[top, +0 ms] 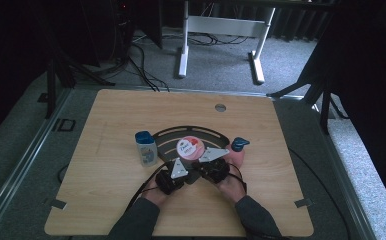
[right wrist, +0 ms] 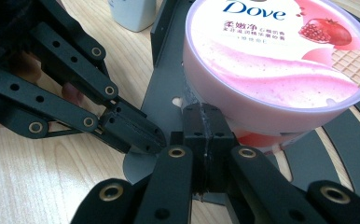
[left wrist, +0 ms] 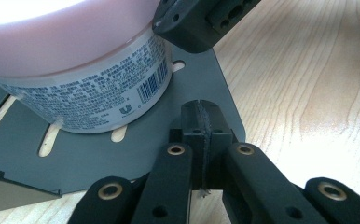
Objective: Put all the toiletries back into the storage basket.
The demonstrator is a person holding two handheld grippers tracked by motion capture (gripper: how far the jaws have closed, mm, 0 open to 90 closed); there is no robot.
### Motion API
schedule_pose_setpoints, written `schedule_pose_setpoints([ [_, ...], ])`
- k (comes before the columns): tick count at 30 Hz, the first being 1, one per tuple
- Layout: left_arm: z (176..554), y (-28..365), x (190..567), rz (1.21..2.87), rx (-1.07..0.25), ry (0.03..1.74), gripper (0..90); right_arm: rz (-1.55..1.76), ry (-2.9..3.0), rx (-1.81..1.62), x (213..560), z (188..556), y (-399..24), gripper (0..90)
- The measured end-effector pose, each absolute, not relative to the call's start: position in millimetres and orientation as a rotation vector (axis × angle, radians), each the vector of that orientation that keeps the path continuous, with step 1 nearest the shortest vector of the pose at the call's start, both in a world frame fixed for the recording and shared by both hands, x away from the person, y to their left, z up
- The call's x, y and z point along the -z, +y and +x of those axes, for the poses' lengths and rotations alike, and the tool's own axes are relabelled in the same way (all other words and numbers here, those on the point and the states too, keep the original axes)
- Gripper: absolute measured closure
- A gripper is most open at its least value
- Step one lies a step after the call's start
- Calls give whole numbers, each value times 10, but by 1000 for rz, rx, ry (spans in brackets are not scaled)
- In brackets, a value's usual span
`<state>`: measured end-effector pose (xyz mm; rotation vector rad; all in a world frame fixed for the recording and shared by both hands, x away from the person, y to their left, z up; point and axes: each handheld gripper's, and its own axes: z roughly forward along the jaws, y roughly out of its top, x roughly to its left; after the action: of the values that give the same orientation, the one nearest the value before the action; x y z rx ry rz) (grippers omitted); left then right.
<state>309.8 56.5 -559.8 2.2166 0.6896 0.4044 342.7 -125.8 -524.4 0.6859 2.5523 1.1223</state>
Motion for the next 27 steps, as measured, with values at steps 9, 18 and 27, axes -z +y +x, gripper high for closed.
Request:
schedule_pose_setpoints([
  [9,3098,569,5603,2210,-399,692,900,695,2549,-1153,5243,3448,-1214,900],
  [18,3099,571,5602,2211,-397,692,900,712,2557,-1179,5275,3464,-1124,900],
  [27,3099,575,5601,2211,-391,692,900,747,2542,-1181,5277,3555,-1136,900],
])
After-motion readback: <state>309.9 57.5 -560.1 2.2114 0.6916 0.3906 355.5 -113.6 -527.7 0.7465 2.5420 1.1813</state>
